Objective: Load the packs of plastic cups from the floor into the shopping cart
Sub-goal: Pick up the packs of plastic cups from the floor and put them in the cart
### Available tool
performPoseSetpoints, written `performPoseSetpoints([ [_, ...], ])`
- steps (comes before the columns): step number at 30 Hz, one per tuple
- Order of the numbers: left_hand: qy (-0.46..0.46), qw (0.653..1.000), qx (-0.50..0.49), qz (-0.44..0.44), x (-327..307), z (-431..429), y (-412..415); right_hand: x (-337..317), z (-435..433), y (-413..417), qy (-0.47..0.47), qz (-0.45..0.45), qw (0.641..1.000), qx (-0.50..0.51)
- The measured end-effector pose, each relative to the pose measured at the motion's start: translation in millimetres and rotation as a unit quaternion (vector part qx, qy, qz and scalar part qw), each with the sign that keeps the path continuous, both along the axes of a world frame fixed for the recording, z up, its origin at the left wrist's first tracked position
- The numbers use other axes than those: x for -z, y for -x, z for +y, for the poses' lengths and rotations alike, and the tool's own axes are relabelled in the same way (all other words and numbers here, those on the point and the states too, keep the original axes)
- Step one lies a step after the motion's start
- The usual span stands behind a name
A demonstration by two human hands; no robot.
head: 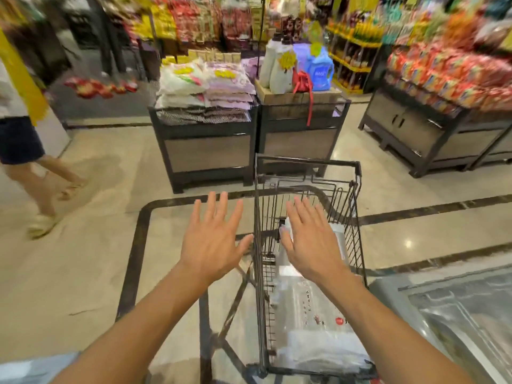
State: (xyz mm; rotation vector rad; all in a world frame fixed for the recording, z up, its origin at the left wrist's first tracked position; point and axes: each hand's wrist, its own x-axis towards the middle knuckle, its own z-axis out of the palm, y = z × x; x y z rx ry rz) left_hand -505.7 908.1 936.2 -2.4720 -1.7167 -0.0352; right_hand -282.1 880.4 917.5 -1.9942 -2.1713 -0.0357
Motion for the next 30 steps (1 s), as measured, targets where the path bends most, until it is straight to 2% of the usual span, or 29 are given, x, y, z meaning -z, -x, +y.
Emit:
performPoseSetpoints([
  [7, -0.027, 0.997, 0.069, 0.008, -37, 106, 71, -29, 74, 70, -0.012, -0.008, 0.996, 0.093],
  [11, -0.009, 0.995, 0.096, 0.005, -38, 168, 82, -31, 113, 87, 0.024, -0.013, 0.989, 0.146],
  [20, 0.014, 0.987, 0.158, 0.005, -25, 350, 55, -15, 282, 78, 0.019, 0.007, 0.977, 0.211],
  [30, 0.006, 0.978, 0.209, -0.012, -58, 579, -3, -49, 492, 32, 0.007, -0.022, 0.967, 0.253],
])
